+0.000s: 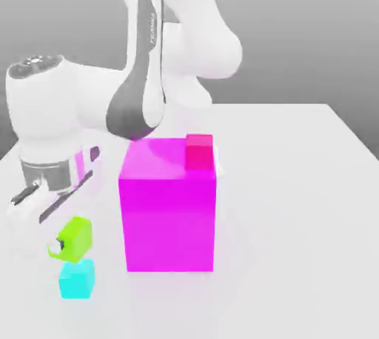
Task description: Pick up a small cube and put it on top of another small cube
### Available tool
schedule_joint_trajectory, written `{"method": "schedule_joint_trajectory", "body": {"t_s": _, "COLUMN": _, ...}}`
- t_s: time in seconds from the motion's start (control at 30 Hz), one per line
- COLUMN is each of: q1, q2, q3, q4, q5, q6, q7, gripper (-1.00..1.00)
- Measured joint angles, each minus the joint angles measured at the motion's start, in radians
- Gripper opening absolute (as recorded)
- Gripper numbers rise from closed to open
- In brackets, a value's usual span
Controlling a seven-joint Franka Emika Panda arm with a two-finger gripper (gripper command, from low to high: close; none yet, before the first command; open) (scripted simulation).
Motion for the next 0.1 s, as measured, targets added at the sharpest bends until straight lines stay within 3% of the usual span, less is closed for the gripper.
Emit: {"method": "schedule_joint_trajectory", "body": {"t_s": 0.1, "q1": 0.0, "q2": 0.0, "q3": 0.0, "q4": 0.0, "q5": 0.0, "q6": 0.0, "q7": 0.0, "gripper": 1.0}}
